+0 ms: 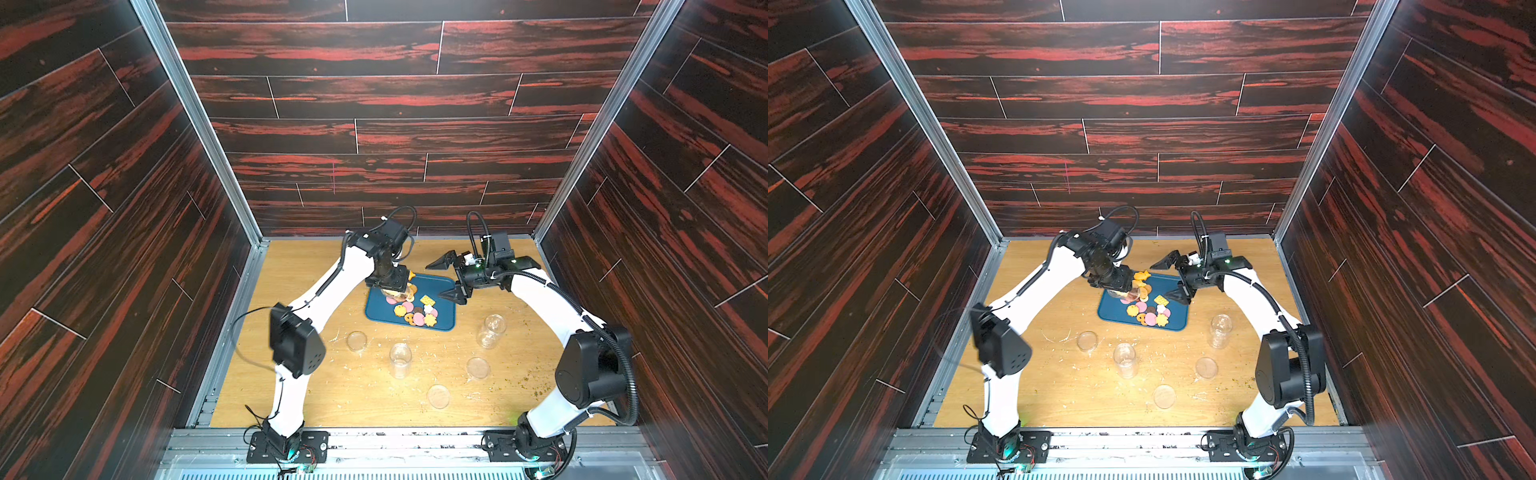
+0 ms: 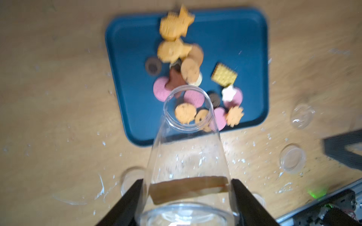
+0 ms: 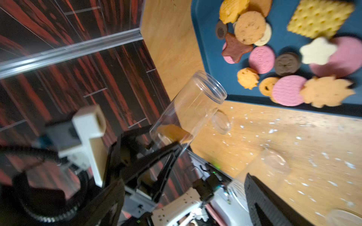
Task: Pour the cookies out of the jar
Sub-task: Pour the cookies in the jar onto the tray.
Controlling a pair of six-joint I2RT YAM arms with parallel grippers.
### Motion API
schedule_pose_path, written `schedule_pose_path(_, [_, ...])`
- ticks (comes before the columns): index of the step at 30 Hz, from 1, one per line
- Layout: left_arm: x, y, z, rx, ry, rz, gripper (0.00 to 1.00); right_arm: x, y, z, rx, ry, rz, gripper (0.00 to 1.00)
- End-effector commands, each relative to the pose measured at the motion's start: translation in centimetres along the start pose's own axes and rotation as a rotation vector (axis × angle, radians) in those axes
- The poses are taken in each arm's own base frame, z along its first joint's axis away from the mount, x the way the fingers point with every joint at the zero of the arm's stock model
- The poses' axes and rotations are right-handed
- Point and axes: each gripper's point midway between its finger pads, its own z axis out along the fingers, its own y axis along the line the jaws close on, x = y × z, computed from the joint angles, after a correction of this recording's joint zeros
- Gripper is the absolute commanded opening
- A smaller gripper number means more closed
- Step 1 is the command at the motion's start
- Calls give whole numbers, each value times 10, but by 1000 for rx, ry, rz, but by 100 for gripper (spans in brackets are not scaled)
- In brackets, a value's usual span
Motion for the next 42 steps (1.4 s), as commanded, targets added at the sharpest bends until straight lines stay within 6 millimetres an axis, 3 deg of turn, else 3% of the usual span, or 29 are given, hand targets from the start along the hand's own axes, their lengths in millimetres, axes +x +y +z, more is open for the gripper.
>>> schedule_pose_path(1, [10, 10, -9, -51, -1, -49, 65, 13, -16, -10, 73, 5, -22, 99])
schedule_pose_path(3, [3, 7, 3, -22, 2, -86, 65, 13, -19, -9, 80, 6, -24, 99])
schedule_pose_path(6, [15, -5, -16, -42, 90, -33, 64, 16, -16, -11, 73, 13, -40, 99])
schedule_pose_path(9, [6, -8, -2, -21, 37, -50, 64, 15, -20, -12, 89, 7, -47, 99])
schedule_pose_path(12, [7, -17, -32, 0, 21, -44, 64, 19, -20, -13, 83, 18, -53, 99])
schedule_pose_path(14, [1, -4, -14, -53, -36, -53, 64, 17, -24, -12, 94, 9, -57, 99])
schedule_pose_path(15, [8, 1, 4, -43, 10, -69, 64, 18, -26, -10, 90, 21, -46, 99])
schedule_pose_path(16, [14, 0, 8, -23, 64, -83, 62, 19, -26, -9, 80, 33, -40, 99])
schedule_pose_path(17, [26, -4, -3, -29, 125, -76, 61, 20, -23, -10, 69, 39, -45, 99])
schedule_pose_path(19, [15, -8, -16, -67, 36, -38, 61, 19, -23, -13, 81, 17, -66, 99])
schedule_pose_path(20, [4, -12, -10, -39, -18, -59, 61, 18, -26, -13, 96, 12, -71, 99])
schedule_pose_path(23, [-5, -23, -32, 24, -59, -75, 60, 20, -25, -11, 85, 39, -62, 99])
schedule_pose_path(24, [-5, -17, -31, -10, -68, -59, 61, 20, -24, -12, 86, 27, -70, 99])
schedule_pose_path(26, [6, -8, -24, -42, -8, -40, 61, 18, -23, -13, 92, 19, -77, 99])
schedule_pose_path(28, [11, -14, -43, -24, 11, -32, 62, 19, -21, -13, 87, 29, -79, 99])
schedule_pose_path(29, [9, -10, -37, -42, -7, -37, 62, 19, -22, -14, 88, 21, -83, 99])
schedule_pose_path(30, [5, -5, -18, -52, -28, -49, 62, 18, -22, -14, 90, 14, -87, 99])
schedule_pose_path(31, [13, -6, -2, -8, 12, -64, 62, 18, -23, -13, 89, 19, -79, 99])
schedule_pose_path(32, [21, -10, -1, 32, 66, -105, 58, 18, -23, -11, 82, 31, -72, 99])
schedule_pose_path(33, [26, -19, -19, 21, 81, -70, 57, 20, -20, -12, 74, 36, -74, 99])
schedule_pose_path(35, [9, -19, -44, -99, -56, -3, 60, 18, -19, -16, 84, 8, -90, 99])
schedule_pose_path(36, [-1, -15, -33, -105, -101, 0, 62, 18, -22, -16, 93, 0, -91, 99])
schedule_pose_path(38, [9, -11, 8, -16, -2, -28, 59, 18, -23, -11, 80, 27, -72, 99])
schedule_pose_path(39, [15, -13, 6, 2, 52, -47, 58, 20, -22, -10, 69, 40, -64, 99])
schedule_pose_path(40, [20, -17, -10, -7, 83, -29, 58, 21, -19, -11, 63, 36, -70, 99])
schedule_pose_path(42, [-3, -22, -49, -62, -66, 1, 60, 19, -18, -17, 83, 2, -99, 99])
